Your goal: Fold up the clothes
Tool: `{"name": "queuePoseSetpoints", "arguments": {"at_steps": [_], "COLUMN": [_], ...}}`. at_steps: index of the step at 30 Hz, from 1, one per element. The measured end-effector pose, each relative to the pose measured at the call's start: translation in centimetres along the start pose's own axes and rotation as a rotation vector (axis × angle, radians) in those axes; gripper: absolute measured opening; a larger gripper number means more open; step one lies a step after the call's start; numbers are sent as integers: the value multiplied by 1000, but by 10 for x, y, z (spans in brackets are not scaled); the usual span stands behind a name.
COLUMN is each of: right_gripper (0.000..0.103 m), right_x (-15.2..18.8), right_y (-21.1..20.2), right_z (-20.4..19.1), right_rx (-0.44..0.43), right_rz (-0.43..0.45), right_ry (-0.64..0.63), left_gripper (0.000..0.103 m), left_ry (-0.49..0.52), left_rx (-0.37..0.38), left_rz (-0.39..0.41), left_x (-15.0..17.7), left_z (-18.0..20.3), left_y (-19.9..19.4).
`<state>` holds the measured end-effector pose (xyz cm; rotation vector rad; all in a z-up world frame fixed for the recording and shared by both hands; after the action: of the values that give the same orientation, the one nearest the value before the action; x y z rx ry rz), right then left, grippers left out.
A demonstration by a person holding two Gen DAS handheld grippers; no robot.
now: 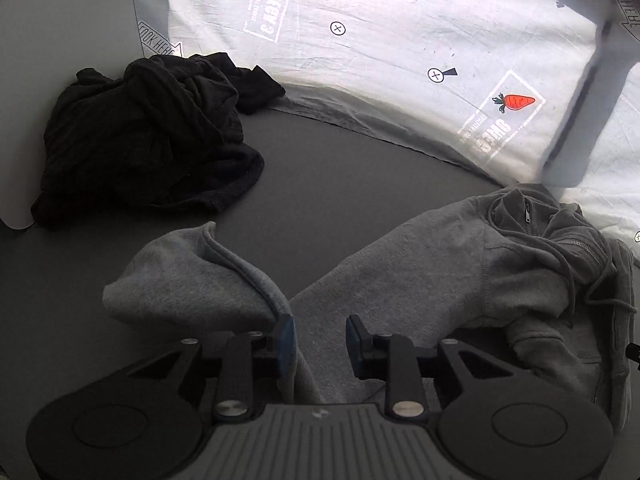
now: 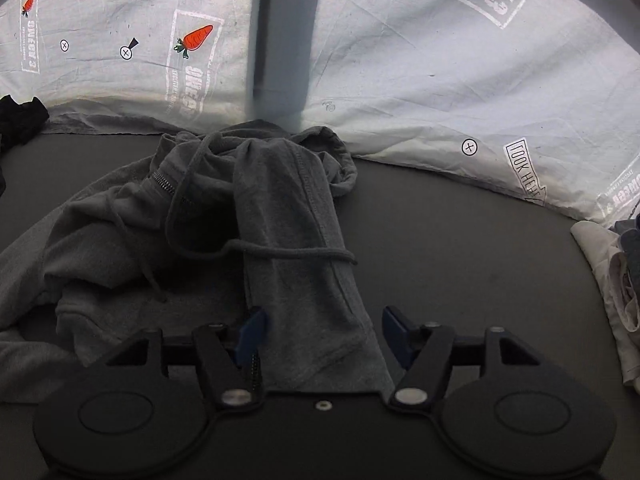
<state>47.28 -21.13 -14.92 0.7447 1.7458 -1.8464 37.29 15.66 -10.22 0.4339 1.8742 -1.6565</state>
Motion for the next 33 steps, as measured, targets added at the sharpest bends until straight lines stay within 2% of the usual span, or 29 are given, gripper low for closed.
{"name": "queuePoseSetpoints", "arguments": {"at_steps": [3, 8, 13, 16, 21, 23, 24, 26, 27, 29, 31, 32, 33], "right_gripper": [70, 70, 71, 71, 68, 48, 43, 24, 20, 11, 6, 5, 5], "right_x": [21, 33, 28, 30, 39, 41, 42, 41, 41, 41, 39, 38, 35], "right_y": [-9, -16, -10, 2, 20, 22, 22, 18, 16, 11, 5, 1, -5], "right_z": [25, 30, 12, 6, 10, 15, 18, 25, 29, 35, 40, 43, 48], "right_rx": [-17, -84, -118, -80, -26, -48, -58, -101, -119, -148, -181, -207, -247], "right_rz": [-47, -61, -60, -79, -110, -117, -117, -114, -113, -105, -87, -71, -51], "right_ry": [77, 122, 73, 37, 1, 2, 15, 76, 115, 174, 211, 231, 258], "left_gripper": [52, 55, 57, 66, 67, 67, 67, 67, 67, 63, 45, 26, 11], "left_ry": [90, 179, 248, 312, 325, 331, 332, 328, 325, 322, 333, 339, 332], "left_rx": [109, 187, 154, 133, 116, 107, 99, 91, 93, 110, 129, 134, 146], "left_rz": [-36, -94, -112, -99, -121, -130, -130, -128, -127, -123, -130, -133, -134], "left_x": [8, 27, 39, 42, 43, 44, 44, 43, 42, 42, 42, 41, 41], "left_z": [27, 64, 84, 92, 95, 94, 93, 92, 91, 92, 93, 93, 92], "left_y": [8, 23, 36, 40, 51, 56, 58, 61, 63, 65, 66, 64, 62]}}
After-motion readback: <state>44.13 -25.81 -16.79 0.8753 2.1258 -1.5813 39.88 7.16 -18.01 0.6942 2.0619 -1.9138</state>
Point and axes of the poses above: each gripper's, at about its wrist camera, not at the fingertips, and y roughly the way its jaws point, z to its right, x to its underside, the point moved 1 cm from there along y, roughly the way its jaws point, and after that the axes turned 11 degrees about y, right-handed, at the moved point
